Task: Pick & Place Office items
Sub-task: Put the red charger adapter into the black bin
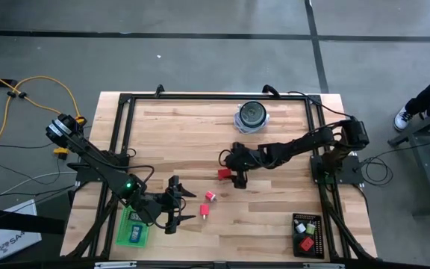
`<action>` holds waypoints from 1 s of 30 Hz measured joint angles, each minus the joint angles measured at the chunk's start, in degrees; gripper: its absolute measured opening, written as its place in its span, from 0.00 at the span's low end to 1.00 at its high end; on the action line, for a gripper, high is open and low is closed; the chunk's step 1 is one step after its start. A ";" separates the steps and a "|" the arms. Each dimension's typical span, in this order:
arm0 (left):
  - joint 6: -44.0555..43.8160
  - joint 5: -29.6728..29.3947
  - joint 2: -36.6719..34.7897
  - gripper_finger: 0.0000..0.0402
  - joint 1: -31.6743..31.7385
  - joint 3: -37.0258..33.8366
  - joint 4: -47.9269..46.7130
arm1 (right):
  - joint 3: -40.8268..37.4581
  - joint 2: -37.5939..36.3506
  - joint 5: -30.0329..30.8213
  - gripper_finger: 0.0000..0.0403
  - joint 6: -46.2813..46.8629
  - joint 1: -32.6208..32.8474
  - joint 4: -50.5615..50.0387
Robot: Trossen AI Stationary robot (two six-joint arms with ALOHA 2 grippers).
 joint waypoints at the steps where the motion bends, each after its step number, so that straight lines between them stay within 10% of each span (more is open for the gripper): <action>1: 0.00 -0.01 0.00 0.79 -0.01 0.00 0.00 | 0.02 0.41 -0.03 0.79 -0.08 0.00 1.20; 30: -0.01 0.00 0.00 0.79 0.00 -0.02 2.48 | 0.26 5.28 -1.20 0.79 0.68 0.90 1.73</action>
